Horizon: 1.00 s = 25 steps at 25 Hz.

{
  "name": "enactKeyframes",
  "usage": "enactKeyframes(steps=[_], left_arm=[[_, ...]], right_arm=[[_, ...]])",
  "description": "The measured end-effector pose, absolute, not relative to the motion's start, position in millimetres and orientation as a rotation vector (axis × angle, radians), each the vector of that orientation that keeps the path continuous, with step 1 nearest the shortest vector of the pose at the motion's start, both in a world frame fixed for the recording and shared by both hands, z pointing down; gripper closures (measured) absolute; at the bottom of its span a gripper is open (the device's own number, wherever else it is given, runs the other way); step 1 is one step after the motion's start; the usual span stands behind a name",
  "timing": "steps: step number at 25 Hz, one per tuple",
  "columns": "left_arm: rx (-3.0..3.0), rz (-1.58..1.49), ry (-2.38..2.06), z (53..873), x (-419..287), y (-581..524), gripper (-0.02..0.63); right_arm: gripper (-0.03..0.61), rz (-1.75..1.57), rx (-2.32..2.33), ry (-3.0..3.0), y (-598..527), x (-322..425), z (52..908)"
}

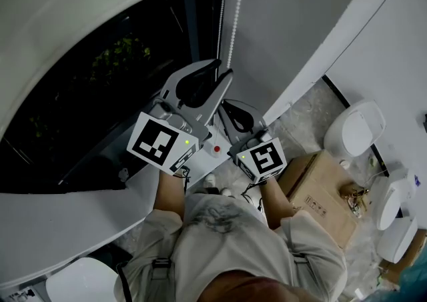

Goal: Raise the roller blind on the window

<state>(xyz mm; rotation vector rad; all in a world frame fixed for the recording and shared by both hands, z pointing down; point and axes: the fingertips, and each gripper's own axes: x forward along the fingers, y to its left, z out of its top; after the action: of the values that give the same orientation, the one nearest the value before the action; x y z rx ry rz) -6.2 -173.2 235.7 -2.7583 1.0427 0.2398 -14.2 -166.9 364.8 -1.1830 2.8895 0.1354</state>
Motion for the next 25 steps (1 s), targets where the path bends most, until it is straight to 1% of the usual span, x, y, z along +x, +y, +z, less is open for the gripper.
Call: enactKeyframes(steps=[5,6,7,12,25], left_arm=[[-2.731,0.254,1.014,213,0,-175,0.518],[-2.723,0.26,1.016,209,1,-176,0.536],[-2.715,0.262,1.021,207,2,-176,0.568],[-2.714,0.22,1.056,211,3,-180,0.598],[-2.79,0.208,1.099,246,-1,-186,0.601]], right_arm=[[0.566,0.147,-1.175,2.886,-165,-17,363],[0.566,0.147,-1.175,2.887,-165,-18,363],[0.566,0.147,-1.176,2.889,-165,-18,364],[0.566,0.184,-1.169,2.869,-165,-18,358],[0.566,0.115,-1.205,2.941,-170,-15,396]])
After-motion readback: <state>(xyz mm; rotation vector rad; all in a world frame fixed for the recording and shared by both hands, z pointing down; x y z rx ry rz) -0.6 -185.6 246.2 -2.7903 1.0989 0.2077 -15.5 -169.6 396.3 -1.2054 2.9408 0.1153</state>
